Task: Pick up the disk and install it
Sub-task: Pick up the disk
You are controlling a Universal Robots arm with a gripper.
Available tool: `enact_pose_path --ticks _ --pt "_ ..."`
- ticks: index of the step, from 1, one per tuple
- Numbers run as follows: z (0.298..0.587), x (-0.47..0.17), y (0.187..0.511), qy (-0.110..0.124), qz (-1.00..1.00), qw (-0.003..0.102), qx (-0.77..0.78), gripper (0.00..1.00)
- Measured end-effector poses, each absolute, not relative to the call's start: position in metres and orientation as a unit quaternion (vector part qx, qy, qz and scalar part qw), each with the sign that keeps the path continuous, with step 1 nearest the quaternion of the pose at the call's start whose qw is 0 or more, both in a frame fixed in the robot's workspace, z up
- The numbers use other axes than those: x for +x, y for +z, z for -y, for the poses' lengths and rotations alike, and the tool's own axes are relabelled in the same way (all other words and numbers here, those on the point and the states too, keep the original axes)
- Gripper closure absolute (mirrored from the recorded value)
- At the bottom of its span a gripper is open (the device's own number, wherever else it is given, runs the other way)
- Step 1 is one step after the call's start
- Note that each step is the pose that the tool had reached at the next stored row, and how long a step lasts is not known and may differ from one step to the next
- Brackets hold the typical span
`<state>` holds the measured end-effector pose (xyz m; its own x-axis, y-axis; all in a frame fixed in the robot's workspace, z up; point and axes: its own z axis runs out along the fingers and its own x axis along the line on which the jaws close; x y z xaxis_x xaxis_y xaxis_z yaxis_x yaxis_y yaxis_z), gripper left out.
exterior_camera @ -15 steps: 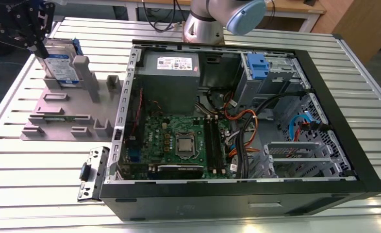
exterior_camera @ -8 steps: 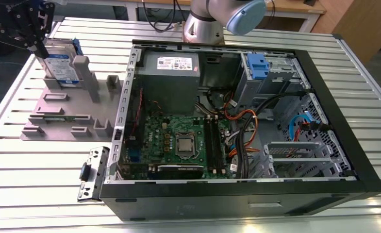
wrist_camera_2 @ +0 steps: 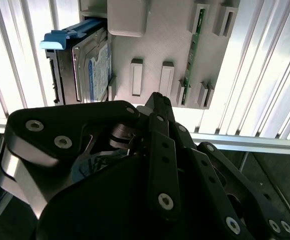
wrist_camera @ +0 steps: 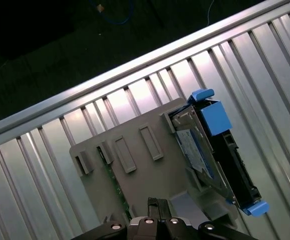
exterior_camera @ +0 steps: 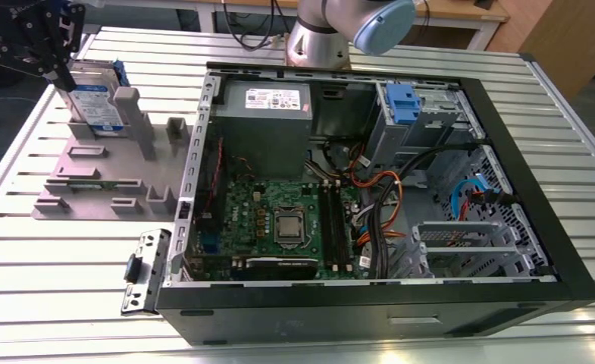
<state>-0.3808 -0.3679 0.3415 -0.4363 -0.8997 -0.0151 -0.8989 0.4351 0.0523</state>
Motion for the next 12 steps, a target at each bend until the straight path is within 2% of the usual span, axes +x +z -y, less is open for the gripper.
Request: enact_pose_path --ticks 12 --pt "0.3679 -0.3808 0.3415 -0.026 0.843 0.008 0.537 0.9"
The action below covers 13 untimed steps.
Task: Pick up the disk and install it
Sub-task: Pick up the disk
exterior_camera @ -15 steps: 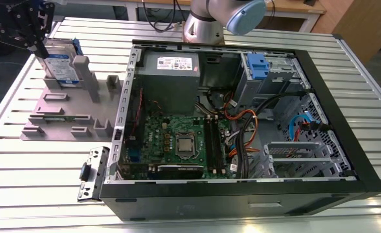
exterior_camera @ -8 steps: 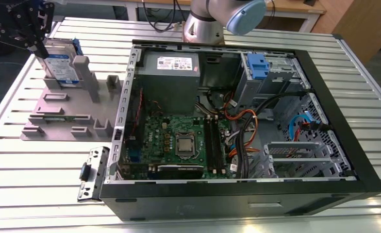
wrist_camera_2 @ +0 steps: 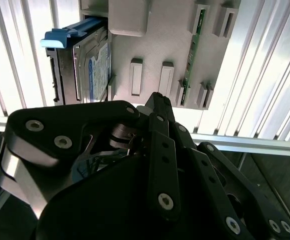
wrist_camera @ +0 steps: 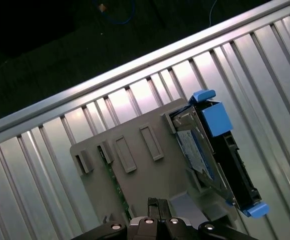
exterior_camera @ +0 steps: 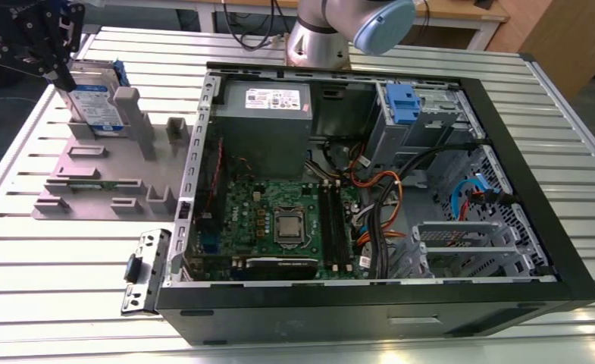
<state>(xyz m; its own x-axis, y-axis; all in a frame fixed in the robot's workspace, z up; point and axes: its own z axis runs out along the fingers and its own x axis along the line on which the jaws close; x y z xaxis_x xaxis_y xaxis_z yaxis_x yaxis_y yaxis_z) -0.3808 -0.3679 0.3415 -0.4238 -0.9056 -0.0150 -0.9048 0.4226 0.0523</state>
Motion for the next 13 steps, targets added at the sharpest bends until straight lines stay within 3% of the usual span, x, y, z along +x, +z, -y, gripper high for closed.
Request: enact_pose_path --ticks 13 --pt "0.3679 -0.3808 0.3415 -0.026 0.84 0.008 0.542 0.9"
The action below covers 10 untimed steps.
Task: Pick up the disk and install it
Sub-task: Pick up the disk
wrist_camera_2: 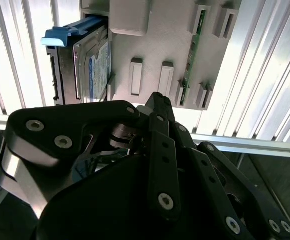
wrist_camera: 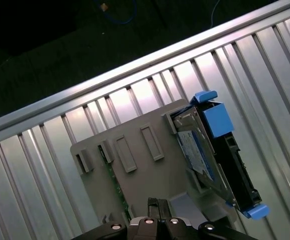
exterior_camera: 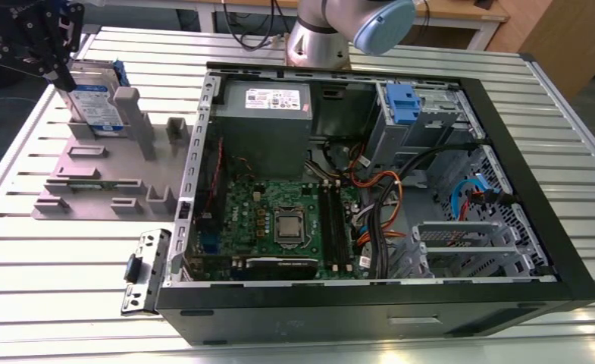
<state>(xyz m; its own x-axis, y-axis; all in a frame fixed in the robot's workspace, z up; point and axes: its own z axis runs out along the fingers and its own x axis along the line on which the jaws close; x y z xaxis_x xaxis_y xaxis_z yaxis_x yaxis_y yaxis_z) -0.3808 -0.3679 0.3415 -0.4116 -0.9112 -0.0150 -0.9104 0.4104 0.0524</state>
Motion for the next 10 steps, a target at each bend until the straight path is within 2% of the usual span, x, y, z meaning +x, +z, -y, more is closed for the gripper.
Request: enact_pose_path --ticks 10 --pt "0.3679 -0.3808 0.3414 -0.026 0.837 0.008 0.547 0.9"
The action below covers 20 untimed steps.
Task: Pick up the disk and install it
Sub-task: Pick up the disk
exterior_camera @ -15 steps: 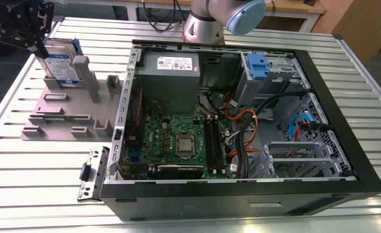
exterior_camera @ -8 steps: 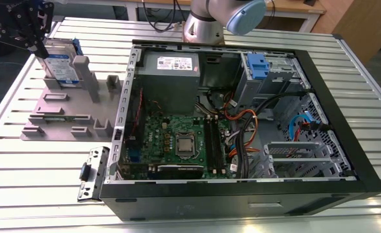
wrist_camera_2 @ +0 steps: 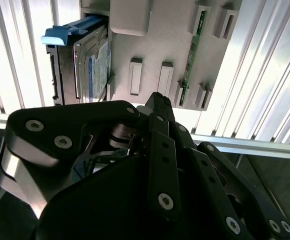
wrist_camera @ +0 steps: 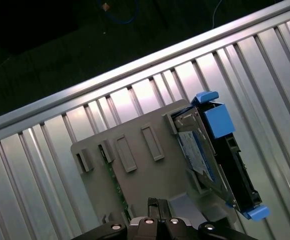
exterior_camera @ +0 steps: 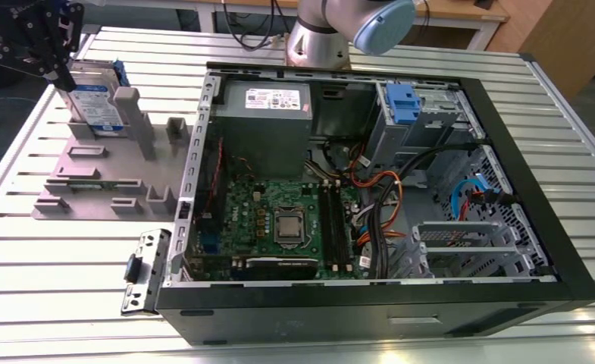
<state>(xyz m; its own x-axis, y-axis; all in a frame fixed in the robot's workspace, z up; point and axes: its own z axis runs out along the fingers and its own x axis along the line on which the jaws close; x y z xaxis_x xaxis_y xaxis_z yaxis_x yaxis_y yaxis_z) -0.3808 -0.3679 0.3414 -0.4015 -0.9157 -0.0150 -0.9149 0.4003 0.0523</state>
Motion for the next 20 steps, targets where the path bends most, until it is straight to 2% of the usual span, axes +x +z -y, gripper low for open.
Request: enact_pose_path --ticks 20 --pt "0.3679 -0.3808 0.3415 -0.026 0.831 0.008 0.555 0.9"
